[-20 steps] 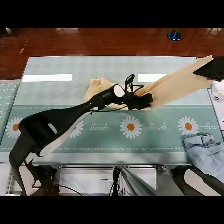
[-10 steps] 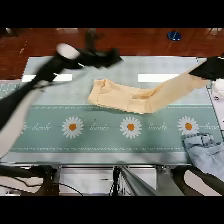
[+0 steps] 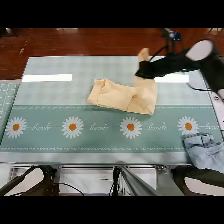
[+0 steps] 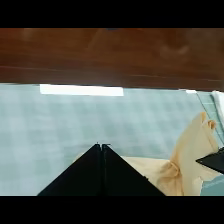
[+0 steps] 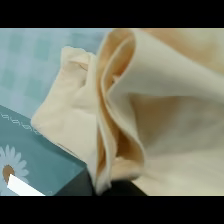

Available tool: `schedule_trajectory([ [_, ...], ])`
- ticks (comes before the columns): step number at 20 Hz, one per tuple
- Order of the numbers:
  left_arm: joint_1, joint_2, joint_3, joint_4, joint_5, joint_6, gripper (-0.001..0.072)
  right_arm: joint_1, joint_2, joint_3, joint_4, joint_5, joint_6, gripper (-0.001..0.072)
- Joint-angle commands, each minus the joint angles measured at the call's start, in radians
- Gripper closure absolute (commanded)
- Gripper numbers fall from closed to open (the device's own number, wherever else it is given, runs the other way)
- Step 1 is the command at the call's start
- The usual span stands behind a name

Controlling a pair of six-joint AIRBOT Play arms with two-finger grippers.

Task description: Fold the shirts.

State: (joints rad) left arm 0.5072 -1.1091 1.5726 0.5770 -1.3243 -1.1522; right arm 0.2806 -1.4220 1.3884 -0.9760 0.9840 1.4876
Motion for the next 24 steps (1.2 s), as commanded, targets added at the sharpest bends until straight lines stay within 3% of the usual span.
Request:
schedule_trajectory([
  [1, 0.076, 0.058, -0.005, 0.001, -0.082, 0.019, 0.0679, 0.159, -0.111, 0.000, -0.002, -0.241, 0.095, 0.0689],
  [7, -0.070, 0.058, -0.135, 0.002, -0.136, 0.061, 0.0678, 0.264, -0.235, 0.000, 0.083, -0.367, 0.147, 0.0688],
  [8, -0.093, 0.058, -0.167, 0.002, -0.136, 0.068, 0.0679, 0.277, -0.245, 0.000, 0.094, -0.388, 0.147, 0.0659],
  [9, -0.114, 0.058, -0.198, 0.002, -0.136, 0.078, 0.0679, 0.288, -0.252, 0.000, 0.111, -0.413, 0.146, 0.0523],
  [10, -0.135, 0.058, -0.230, 0.001, -0.134, 0.090, 0.0679, 0.299, -0.255, 0.000, 0.136, -0.439, 0.135, 0.0343],
  [11, -0.153, 0.058, -0.260, 0.001, -0.127, 0.097, 0.0679, 0.308, -0.255, 0.000, 0.175, -0.457, 0.103, 0.0253],
  [12, -0.173, 0.058, -0.295, 0.001, -0.107, 0.099, 0.0679, 0.308, -0.253, 0.000, 0.231, -0.456, 0.067, 0.0222],
  [15, -0.222, 0.053, -0.403, 0.001, -0.018, 0.120, 0.0679, 0.261, -0.196, 0.000, 0.355, -0.344, -0.094, 0.0221],
  [17, -0.241, 0.039, -0.466, 0.002, 0.021, 0.124, 0.0678, 0.174, -0.099, 0.000, 0.273, -0.203, -0.115, 0.0224],
  [19, -0.244, 0.019, -0.504, 0.002, 0.027, 0.138, 0.0678, 0.046, 0.024, 0.000, 0.048, -0.039, -0.068, 0.0225],
  [22, -0.243, -0.005, -0.514, 0.061, 0.027, 0.150, 0.0650, -0.162, 0.158, -0.003, -0.567, 0.273, 0.183, 0.0224],
  [23, -0.243, -0.011, -0.514, 0.097, 0.027, 0.150, 0.0508, -0.229, 0.167, -0.016, -0.665, 0.353, 0.197, 0.0221],
  [24, -0.244, -0.019, -0.514, 0.142, 0.027, 0.149, 0.0306, -0.307, 0.166, -0.048, -0.640, 0.404, 0.180, 0.0170],
])
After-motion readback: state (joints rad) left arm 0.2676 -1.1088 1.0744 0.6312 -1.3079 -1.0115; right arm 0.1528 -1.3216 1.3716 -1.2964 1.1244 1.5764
